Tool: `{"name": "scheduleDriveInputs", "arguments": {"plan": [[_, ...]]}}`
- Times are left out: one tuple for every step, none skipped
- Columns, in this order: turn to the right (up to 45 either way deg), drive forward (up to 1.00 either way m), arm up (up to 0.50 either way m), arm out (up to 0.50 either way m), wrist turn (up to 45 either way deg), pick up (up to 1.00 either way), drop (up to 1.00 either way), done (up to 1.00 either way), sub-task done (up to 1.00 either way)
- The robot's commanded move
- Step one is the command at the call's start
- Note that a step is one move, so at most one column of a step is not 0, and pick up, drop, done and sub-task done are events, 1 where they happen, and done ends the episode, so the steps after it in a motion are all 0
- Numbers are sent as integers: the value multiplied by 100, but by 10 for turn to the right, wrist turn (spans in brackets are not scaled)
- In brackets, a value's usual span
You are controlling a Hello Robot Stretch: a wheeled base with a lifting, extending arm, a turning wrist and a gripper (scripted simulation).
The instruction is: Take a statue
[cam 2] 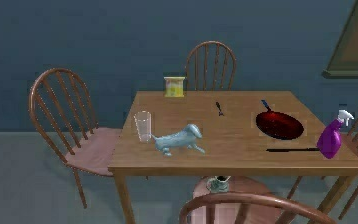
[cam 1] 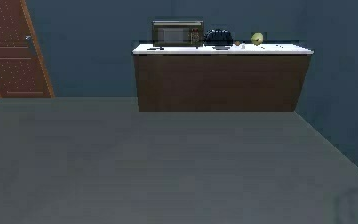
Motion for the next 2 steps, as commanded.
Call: {"name": "scheduleDriveInputs", "arguments": {"plan": [[0, 0, 50, 0, 0, 0, 0, 0, 0], [0, 0, 38, 0, 0, 0, 0, 0, 0]]}}
